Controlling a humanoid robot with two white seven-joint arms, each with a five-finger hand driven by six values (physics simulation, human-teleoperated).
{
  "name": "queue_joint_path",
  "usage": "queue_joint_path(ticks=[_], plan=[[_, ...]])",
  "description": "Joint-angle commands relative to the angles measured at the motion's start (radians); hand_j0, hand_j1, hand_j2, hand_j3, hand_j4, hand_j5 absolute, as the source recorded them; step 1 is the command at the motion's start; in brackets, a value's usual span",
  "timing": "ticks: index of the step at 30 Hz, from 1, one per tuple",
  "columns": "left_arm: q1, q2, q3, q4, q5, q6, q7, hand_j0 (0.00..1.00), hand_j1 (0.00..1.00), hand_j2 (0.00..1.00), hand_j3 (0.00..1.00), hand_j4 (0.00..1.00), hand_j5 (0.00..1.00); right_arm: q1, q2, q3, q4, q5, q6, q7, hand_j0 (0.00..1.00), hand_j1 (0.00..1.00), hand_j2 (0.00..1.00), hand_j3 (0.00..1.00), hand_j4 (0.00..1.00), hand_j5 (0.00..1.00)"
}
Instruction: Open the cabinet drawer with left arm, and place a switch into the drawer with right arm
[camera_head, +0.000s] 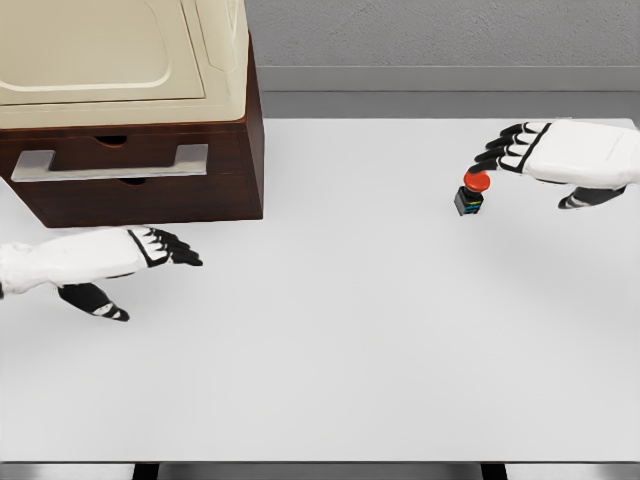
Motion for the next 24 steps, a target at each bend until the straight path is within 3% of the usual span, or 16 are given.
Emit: queue_joint_path(ticks=[1, 3, 5, 7, 8, 9, 10, 12, 14, 16, 17, 19, 20, 21, 22, 24], plan=[[-0.003, -0.017, -0.006, -0.085, 0.004, 0.002, -0.002, 1.0, 1.0, 1.0, 1.0, 1.0, 1.0, 0.0, 0.0, 0.0, 0.0, -0.005, 0.003, 0.0, 1.0, 1.0, 1.0, 1.0, 1.0, 1.0], [-0.026, -0.037, -0.006, -0.085, 0.004, 0.002, -0.002, 1.0, 1.0, 1.0, 1.0, 1.0, 1.0, -0.005, 0.002, 0.001, 0.008, -0.01, 0.003, 0.0, 1.0, 1.0, 1.0, 1.0, 1.0, 1.0], [-0.041, -0.04, -0.006, -0.085, 0.004, 0.002, -0.002, 1.0, 1.0, 1.0, 1.0, 1.0, 1.0, -0.06, 0.051, 0.004, 0.136, 0.001, 0.003, 0.0, 1.0, 1.0, 1.0, 1.0, 1.0, 1.0], [-0.112, -0.04, -0.006, -0.085, 0.008, 0.002, -0.001, 1.0, 1.0, 1.0, 1.0, 1.0, 1.0, -0.127, 0.049, 0.044, 0.238, 0.016, 0.003, 0.0, 1.0, 1.0, 1.0, 1.0, 1.0, 1.0], [-0.156, -0.02, -0.006, -0.085, 0.013, 0.002, 0.002, 1.0, 1.0, 1.0, 1.0, 1.0, 1.0, -0.153, 0.088, 0.092, 0.239, 0.018, 0.003, 0.0, 1.0, 1.0, 1.0, 1.0, 1.0, 1.0], [-0.205, 0.068, -0.068, -0.085, 0.01, 0.002, 0.008, 1.0, 1.0, 1.0, 1.0, 1.0, 1.0, -0.164, 0.16, 0.108, 0.248, 0.024, 0.003, 0.0, 1.0, 1.0, 1.0, 1.0, 1.0, 1.0], [-0.287, 0.095, -0.182, -0.085, 0.01, 0.002, 0.043, 1.0, 1.0, 1.0, 1.0, 1.0, 1.0, -0.178, 0.198, 0.124, 0.259, 0.03, 0.003, 0.0, 1.0, 1.0, 1.0, 1.0, 1.0, 1.0], [-0.365, 0.168, -0.198, -0.085, 0.016, 0.002, 0.063, 1.0, 1.0, 1.0, 1.0, 1.0, 1.0, -0.206, 0.229, 0.219, 0.259, 0.068, 0.003, 0.0, 1.0, 1.0, 1.0, 1.0, 1.0, 1.0], [-0.385, 0.276, -0.269, -0.085, 0.255, 0.002, 0.068, 1.0, 1.0, 1.0, 1.0, 1.0, 1.0, -0.206, 0.246, 0.228, 0.285, 0.073, 0.003, 0.0, 1.0, 1.0, 1.0, 1.0, 1.0, 1.0], [-0.408, 0.297, -0.294, -0.087, 0.375, 0.002, 0.054, 1.0, 1.0, 1.0, 1.0, 1.0, 1.0, -0.209, 0.237, 0.207, 0.324, 0.076, 0.003, 0.0, 1.0, 1.0, 1.0, 1.0, 1.0, 1.0], [-0.414, 0.302, -0.354, -0.087, 0.445, 0.002, 0.053, 1.0, 1.0, 1.0, 1.0, 1.0, 1.0, -0.209, 0.23, 0.148, 0.357, 0.073, 0.003, 0.0, 1.0, 1.0, 1.0, 1.0, 1.0, 1.0], [-0.431, 0.317, -0.408, -0.087, 0.487, 0.002, 0.047, 1.0, 1.0, 1.0, 1.0, 1.0, 1.0, -0.193, 0.234, 0.116, 0.394, 0.062, 0.003, 0.0, 1.0, 1.0, 1.0, 1.0, 1.0, 1.0], [-0.462, 0.307, -0.432, -0.085, 0.487, 0.002, 0.031, 1.0, 1.0, 1.0, 1.0, 1.0, 1.0, -0.183, 0.234, 0.116, 0.408, 0.062, 0.003, 0.0, 1.0, 1.0, 1.0, 1.0, 1.0, 1.0], [-0.537, 0.259, -0.517, -0.085, 0.487, 0.002, -0.045, 1.0, 1.0, 1.0, 1.0, 1.0, 1.0, -0.179, 0.235, 0.125, 0.416, 0.062, 0.003, 0.0, 1.0, 1.0, 1.0, 1.0, 1.0, 1.0], [-0.56, 0.245, -0.535, -0.087, 0.493, 0.002, -0.058, 1.0, 1.0, 1.0, 1.0, 1.0, 1.0, -0.17, 0.238, 0.131, 0.417, 0.064, 0.003, 0.0, 1.0, 1.0, 1.0, 1.0, 1.0, 1.0], [-0.56, 0.28, -0.552, -0.087, 0.692, 0.002, -0.068, 1.0, 1.0, 1.0, 1.0, 1.0, 1.0, -0.164, 0.252, 0.131, 0.439, 0.064, 0.003, 0.0, 1.0, 1.0, 1.0, 1.0, 1.0, 1.0]])
